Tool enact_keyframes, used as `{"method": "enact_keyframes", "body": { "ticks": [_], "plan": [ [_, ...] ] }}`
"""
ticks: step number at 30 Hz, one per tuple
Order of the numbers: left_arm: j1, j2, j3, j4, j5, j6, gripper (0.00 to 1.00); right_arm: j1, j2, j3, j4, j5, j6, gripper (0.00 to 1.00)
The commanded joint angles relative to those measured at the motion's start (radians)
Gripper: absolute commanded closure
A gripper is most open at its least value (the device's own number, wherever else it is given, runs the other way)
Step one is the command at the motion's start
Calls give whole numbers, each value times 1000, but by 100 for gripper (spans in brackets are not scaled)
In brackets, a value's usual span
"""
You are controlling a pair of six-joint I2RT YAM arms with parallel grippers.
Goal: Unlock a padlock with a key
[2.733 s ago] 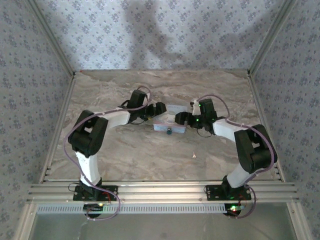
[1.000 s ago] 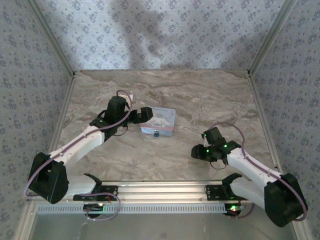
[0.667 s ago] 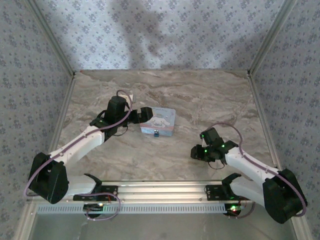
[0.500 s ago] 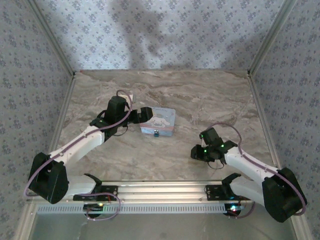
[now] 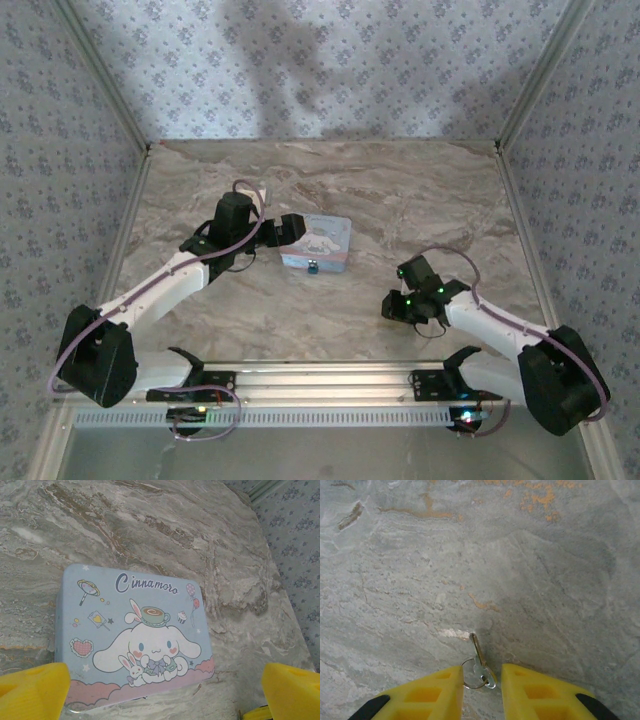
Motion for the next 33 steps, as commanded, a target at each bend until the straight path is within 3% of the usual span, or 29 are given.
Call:
{"method": "enact_keyframes", "body": {
  "ticks": [1, 18, 22, 28, 33],
  "plan": [
    [-4, 4, -12, 5, -12, 1, 2, 9, 11, -13, 5, 22, 17, 73],
    [-5, -21, -19, -9, -18, 9, 2, 30, -4, 0, 17, 36, -2, 96],
    [-5, -51, -16, -9, 6, 20, 2, 30, -57, 16, 33, 30, -82, 99],
    [-5, -100, -25, 70, 178, 47, 5, 31, -146, 94, 91, -24, -279, 100],
    [-19, -117, -31, 178, 356, 56, 16, 33, -218, 177, 151, -100, -465, 100]
  ]
}}
